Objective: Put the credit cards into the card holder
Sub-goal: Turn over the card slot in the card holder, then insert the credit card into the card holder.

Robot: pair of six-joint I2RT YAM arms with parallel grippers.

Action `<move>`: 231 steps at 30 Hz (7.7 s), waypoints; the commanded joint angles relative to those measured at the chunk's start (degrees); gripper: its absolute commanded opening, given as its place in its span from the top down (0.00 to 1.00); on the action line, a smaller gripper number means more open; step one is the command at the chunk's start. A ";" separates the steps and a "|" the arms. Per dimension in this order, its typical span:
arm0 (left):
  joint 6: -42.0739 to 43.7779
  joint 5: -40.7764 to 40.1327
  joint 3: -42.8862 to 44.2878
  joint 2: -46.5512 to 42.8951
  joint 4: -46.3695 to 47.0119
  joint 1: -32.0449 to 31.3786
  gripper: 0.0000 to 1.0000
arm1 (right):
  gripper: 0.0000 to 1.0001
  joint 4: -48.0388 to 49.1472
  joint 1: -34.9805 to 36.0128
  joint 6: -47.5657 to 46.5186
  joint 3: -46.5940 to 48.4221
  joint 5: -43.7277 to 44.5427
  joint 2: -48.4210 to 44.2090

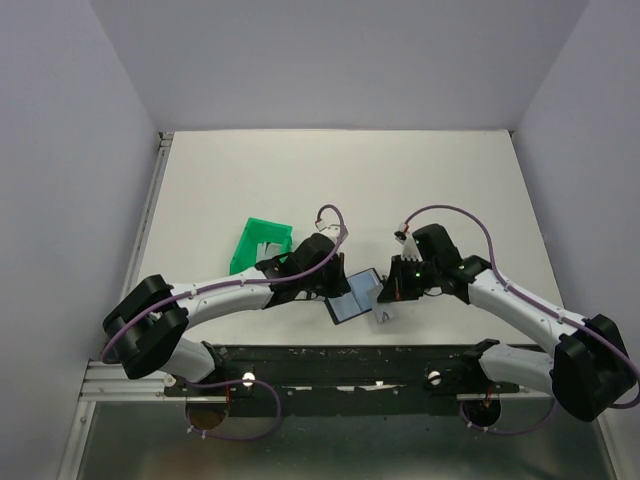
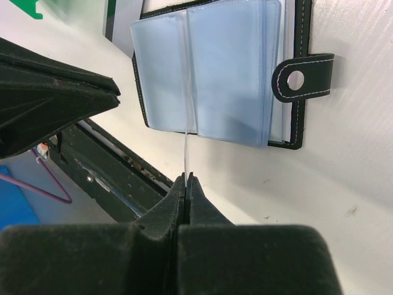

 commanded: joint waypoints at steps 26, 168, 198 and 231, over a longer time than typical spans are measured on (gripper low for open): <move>-4.67 -2.97 -11.56 1.45 2.08 -0.05 1.00 | 0.99 9.58 0.33 -11.35 9.56 -8.58 20.33; -0.37 0.54 -6.55 9.19 3.93 4.43 1.00 | 0.99 25.48 -4.33 7.02 6.40 -18.96 29.47; -0.28 0.89 -6.55 8.66 4.02 4.52 1.00 | 0.55 10.64 -2.84 2.54 9.82 -7.10 22.18; -0.01 1.24 -6.72 8.92 4.28 4.61 1.00 | 0.79 4.56 1.20 1.65 13.51 2.85 27.01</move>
